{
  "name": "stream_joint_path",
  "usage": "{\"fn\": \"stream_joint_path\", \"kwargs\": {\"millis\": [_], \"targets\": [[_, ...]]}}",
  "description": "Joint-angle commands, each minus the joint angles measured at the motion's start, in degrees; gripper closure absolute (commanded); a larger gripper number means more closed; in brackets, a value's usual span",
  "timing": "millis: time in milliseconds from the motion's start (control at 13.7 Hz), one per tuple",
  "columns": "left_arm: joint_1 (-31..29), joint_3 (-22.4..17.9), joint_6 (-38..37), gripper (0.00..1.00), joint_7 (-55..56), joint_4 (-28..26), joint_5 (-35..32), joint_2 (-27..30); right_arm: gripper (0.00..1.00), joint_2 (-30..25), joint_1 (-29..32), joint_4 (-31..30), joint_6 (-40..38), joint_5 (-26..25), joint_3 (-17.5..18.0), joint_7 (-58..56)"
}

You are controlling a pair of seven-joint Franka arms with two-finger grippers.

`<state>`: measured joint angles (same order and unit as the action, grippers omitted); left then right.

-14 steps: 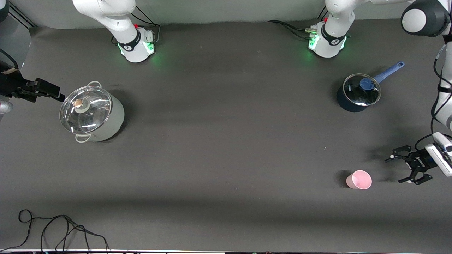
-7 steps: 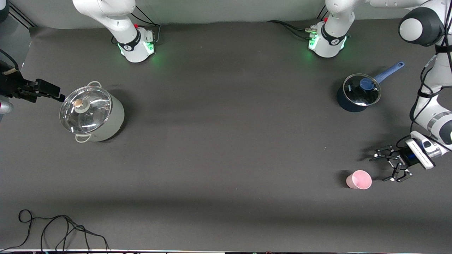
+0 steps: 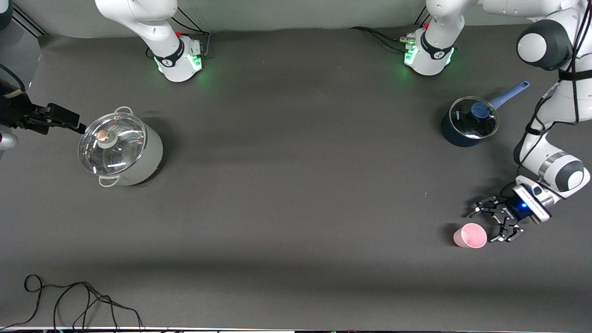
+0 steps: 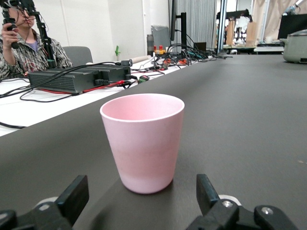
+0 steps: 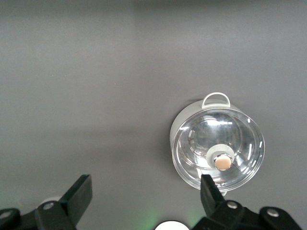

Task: Transfer pink cup from left to right arm
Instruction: 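Move the left gripper down beside the pink cup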

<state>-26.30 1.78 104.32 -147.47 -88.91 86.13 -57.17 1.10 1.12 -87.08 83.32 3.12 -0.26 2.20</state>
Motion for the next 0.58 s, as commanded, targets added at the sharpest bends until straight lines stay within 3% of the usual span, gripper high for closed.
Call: {"fn": "stream_joint_path", "kwargs": {"millis": [0,510], "targets": [[2.3,-0.4,0.9,0.00,-1.6,-0.7,4.1,-0.3,0.00,0.4,-0.3,0.9,-0.5,0.3,0.0,0.9],[3.9,1.8,6.9,0.00,-1.6,-0.7,7.6,-0.8,0.00,0.4,-0.2,0.9,-0.5,0.3,0.0,0.9]]}}
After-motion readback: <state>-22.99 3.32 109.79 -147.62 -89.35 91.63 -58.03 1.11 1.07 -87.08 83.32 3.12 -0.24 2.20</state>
